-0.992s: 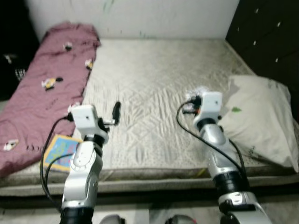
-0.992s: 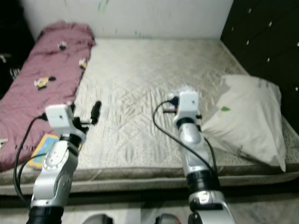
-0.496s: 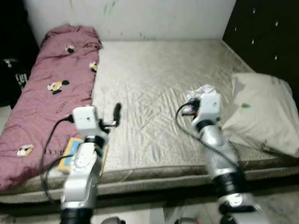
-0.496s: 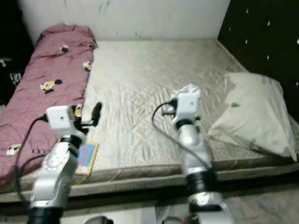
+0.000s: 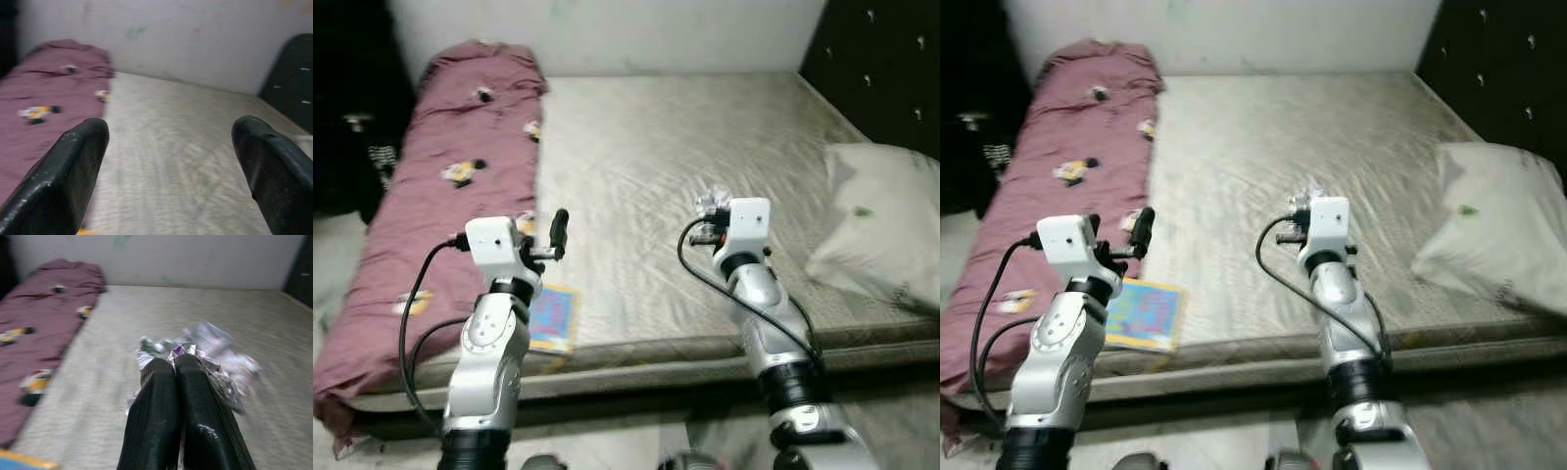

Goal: Clean up the room

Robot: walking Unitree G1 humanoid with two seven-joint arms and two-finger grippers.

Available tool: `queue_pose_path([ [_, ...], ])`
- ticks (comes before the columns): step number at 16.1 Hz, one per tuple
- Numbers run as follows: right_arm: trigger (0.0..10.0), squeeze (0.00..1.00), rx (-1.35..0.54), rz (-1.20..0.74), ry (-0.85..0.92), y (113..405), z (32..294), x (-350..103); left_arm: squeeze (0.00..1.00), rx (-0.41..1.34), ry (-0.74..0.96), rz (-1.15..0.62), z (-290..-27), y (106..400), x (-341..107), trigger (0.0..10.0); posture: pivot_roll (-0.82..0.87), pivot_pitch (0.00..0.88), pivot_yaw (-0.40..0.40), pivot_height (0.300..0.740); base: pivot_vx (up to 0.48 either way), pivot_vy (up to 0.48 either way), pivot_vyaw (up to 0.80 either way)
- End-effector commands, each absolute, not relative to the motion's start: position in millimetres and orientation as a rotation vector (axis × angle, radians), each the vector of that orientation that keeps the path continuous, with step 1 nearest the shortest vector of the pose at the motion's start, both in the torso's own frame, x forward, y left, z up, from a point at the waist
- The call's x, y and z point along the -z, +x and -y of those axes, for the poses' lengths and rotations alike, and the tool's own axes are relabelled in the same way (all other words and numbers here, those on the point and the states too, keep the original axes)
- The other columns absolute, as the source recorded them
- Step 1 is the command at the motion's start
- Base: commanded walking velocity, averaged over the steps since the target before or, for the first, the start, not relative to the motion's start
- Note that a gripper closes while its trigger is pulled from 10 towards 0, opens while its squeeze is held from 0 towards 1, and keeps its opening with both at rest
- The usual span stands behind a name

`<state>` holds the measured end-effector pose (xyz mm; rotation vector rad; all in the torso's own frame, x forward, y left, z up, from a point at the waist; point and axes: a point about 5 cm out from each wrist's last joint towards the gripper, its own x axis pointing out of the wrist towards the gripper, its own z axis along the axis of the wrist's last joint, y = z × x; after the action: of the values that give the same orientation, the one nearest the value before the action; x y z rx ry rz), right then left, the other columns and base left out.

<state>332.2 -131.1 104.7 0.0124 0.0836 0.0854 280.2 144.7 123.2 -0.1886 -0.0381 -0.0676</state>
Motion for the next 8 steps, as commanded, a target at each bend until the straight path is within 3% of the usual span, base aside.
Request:
queue_pose_path([
  [1,10.0,0.00,-0.113,-0.069,0.015,333.8,124.2,-109.9,0.00,0.050,-0.186,0.037,-148.8,280.2,-123.1,10.0,-0.04,0.000,-0.006,0.740,0.000,0.472,0.00],
  [8,10.0,0.00,-0.134,-0.065,0.019,335.3,120.7,-110.9,0.00,0.049,-0.188,0.042,-147.8,281.3,-123.8,10.0,-0.04,0.000,-0.006,0.740,0.000,0.471,0.00],
])
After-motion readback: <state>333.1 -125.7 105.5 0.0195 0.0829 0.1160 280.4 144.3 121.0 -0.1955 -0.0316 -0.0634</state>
